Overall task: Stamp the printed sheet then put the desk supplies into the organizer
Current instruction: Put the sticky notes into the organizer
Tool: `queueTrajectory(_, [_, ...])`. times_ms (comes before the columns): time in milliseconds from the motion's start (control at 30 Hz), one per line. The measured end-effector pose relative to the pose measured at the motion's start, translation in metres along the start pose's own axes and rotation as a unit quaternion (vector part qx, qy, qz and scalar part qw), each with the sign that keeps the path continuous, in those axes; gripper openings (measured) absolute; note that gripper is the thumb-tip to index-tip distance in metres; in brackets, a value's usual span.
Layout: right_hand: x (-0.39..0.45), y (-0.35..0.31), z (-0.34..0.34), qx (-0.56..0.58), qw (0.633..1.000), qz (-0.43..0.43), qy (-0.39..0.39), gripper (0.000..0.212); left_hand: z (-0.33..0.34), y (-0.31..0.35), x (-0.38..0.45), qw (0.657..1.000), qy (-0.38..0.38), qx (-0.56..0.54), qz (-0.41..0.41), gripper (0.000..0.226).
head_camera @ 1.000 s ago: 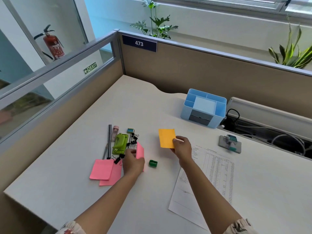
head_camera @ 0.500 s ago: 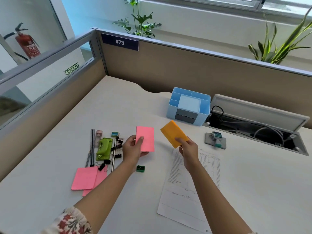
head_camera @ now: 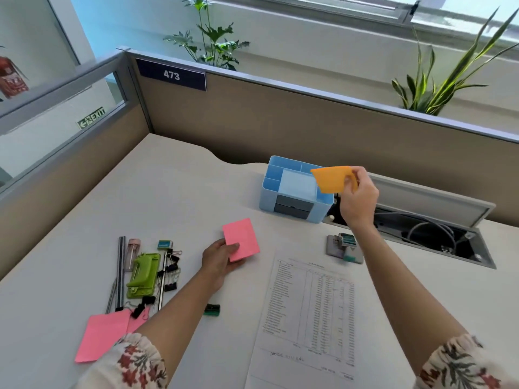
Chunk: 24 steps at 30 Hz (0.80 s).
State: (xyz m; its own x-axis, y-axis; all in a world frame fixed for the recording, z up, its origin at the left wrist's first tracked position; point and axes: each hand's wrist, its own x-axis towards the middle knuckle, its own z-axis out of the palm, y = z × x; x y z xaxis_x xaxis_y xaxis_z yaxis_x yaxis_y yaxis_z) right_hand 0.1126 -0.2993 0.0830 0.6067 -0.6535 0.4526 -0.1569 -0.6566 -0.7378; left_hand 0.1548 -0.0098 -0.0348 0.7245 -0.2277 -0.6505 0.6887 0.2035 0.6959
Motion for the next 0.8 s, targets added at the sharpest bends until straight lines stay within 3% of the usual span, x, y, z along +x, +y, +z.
queueTrajectory(133, [0.037,0.010,0.014,-0.069,0.994,-0.088,-0.016,0.023,-0.005,0.004,0.004,0.999,-0.038,0.018,-0.027,0.031])
queueTrajectory(400, [0.054,0.027,0.052,-0.168,0.975,-0.128,-0.069,0.031,-0.012,0.001,0.008,0.997,-0.073,0.008,-0.029,0.026])
queueTrajectory(633, [0.058,0.042,0.061,-0.159,0.981,-0.087,-0.064,0.037,-0.014,-0.003,0.008,0.996,-0.089,0.007,-0.015,0.028])
queueTrajectory(800, [0.028,0.021,0.064,-0.104,0.988,-0.107,-0.047,0.020,-0.014,-0.004,0.009,0.995,-0.097,0.007,-0.014,0.029])
